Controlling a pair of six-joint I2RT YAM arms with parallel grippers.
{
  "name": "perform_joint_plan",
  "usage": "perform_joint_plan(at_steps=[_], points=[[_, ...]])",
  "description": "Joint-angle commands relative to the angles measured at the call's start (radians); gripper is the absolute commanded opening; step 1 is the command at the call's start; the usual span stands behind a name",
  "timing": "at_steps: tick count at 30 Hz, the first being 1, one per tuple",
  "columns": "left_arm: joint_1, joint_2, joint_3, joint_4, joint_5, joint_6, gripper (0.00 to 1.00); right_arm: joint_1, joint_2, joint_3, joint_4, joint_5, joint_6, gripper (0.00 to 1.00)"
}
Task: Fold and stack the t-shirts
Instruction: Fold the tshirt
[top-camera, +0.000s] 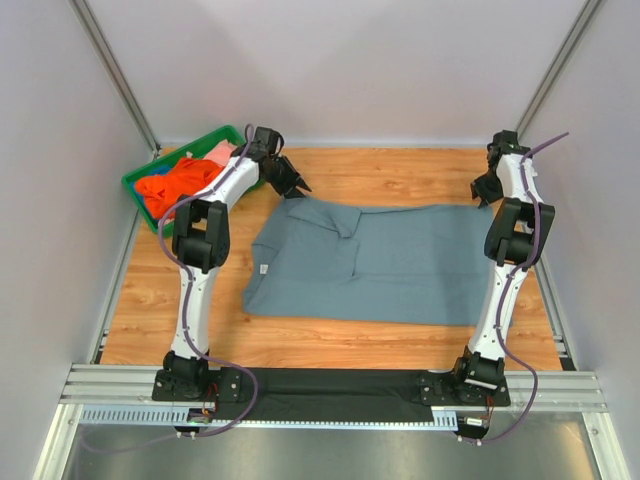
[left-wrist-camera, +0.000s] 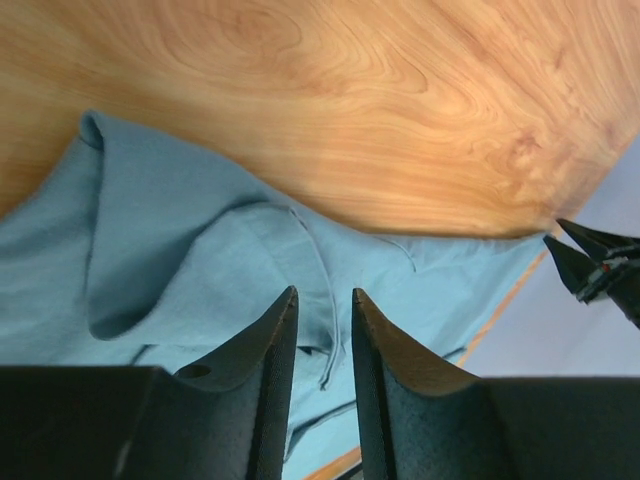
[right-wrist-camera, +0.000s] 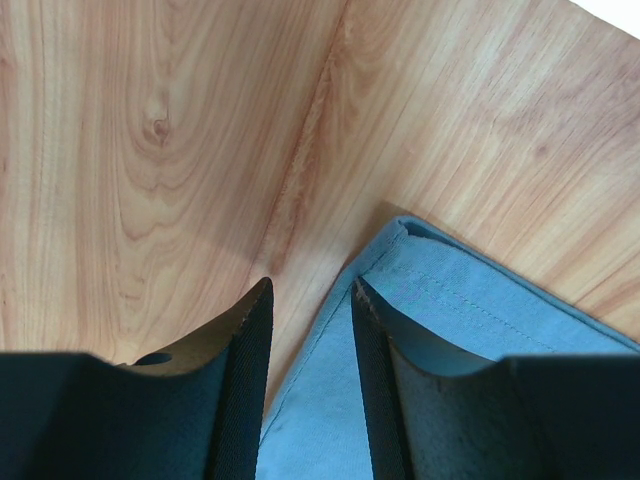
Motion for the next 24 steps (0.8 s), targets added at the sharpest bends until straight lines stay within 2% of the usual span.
perform_joint_plan(at_steps=[1, 4, 11, 18, 24], points=[[0.0, 0.036, 0.099, -0.103, -0.062, 0.002, 0.36, -0.002, -0.024, -0.007, 0.029, 0.02, 0.006, 0.39], [-0.001, 0.064, 0.149, -0.161, -0.095, -0.021, 0.38, -0.002, -0.038, -0.02, 0.029, 0.022, -0.005, 0.38], [-0.004, 0.107, 0.197, -0.152, -0.107, -0.064, 0.41, -0.002, -0.069, -0.04, 0.032, 0.026, -0.028, 0.39], [-0.006, 0.139, 0.186, -0.031, -0.069, -0.082, 0.42, -0.001, -0.092, -0.05, 0.043, 0.022, -0.062, 0.38], [-0.006, 0.153, 0.182, -0.028, -0.073, -0.064, 0.42, 0.001, -0.107, -0.087, 0.052, 0.025, -0.085, 0.38]])
